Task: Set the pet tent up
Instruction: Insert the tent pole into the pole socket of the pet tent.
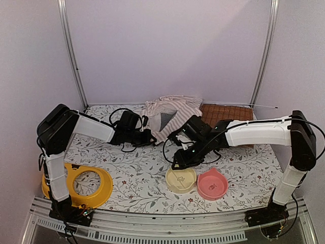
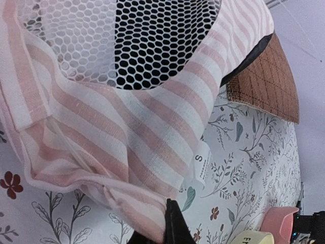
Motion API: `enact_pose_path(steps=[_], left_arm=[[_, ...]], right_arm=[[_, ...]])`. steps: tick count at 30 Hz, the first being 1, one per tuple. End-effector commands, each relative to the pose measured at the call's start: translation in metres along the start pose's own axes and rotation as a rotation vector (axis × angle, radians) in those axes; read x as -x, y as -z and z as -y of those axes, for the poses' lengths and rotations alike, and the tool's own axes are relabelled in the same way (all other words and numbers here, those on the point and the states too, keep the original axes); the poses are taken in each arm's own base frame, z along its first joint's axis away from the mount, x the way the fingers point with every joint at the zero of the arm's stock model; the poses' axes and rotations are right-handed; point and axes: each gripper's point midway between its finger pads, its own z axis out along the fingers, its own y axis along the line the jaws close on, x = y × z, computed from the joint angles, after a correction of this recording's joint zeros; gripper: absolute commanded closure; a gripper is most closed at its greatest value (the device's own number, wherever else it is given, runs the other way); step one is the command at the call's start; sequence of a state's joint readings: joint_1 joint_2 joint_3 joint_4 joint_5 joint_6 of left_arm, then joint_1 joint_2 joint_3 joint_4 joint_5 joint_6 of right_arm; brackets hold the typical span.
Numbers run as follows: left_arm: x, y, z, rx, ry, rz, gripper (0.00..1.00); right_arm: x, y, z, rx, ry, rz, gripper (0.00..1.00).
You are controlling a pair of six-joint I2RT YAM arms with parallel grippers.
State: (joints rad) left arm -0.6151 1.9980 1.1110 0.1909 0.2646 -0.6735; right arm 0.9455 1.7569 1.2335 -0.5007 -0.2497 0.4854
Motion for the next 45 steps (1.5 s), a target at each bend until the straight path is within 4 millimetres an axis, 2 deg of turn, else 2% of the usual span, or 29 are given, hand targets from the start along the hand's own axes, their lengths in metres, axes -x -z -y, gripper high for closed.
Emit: enact_pose_path(steps=[1, 8, 19, 20, 23, 26, 29, 36, 39, 40, 45], left_arm=[[-0.020, -0.007, -0.005, 0.000, 0.001, -0.046, 1.00], [-0.021, -0.005, -0.005, -0.001, 0.002, -0.045, 1.00], [-0.021, -0.004, -0.004, -0.006, -0.001, -0.042, 1.00], [-0.021, -0.004, -0.003, -0.006, -0.002, -0.042, 1.00], [-0.021, -0.002, -0.003, -0.008, -0.004, -0.043, 1.00], [-0.022, -0.001, -0.003, -0.007, -0.008, -0.044, 1.00], [-0.022, 0.000, -0.003, -0.007, -0.012, -0.042, 1.00], [-0.023, 0.003, -0.002, -0.008, -0.019, -0.040, 1.00], [-0.025, 0.003, -0.002, -0.009, -0.029, -0.042, 1.00], [-0.015, 0.013, 0.010, -0.034, -0.045, -0.014, 1.00], [-0.004, 0.038, 0.039, -0.082, -0.117, 0.050, 1.00]], right_arm=[[-0.038, 0.002, -0.002, 0.007, 0.010, -0.115, 0.56], [-0.057, -0.016, -0.002, 0.018, 0.026, -0.200, 0.60], [-0.063, -0.033, 0.005, 0.006, 0.039, -0.237, 0.63], [-0.053, -0.033, -0.001, 0.015, 0.046, -0.218, 0.64], [-0.048, -0.036, -0.001, 0.011, 0.051, -0.212, 0.67], [-0.044, -0.036, 0.001, 0.013, 0.042, -0.204, 0.75], [-0.041, -0.035, 0.002, 0.022, 0.034, -0.202, 0.80], [-0.042, -0.036, -0.003, 0.051, 0.049, -0.225, 0.99], [-0.040, -0.034, -0.009, 0.081, 0.053, -0.221, 1.00], [-0.037, -0.032, -0.014, 0.108, 0.057, -0.208, 1.00], [-0.011, -0.010, -0.045, 0.275, 0.065, -0.099, 1.00]])
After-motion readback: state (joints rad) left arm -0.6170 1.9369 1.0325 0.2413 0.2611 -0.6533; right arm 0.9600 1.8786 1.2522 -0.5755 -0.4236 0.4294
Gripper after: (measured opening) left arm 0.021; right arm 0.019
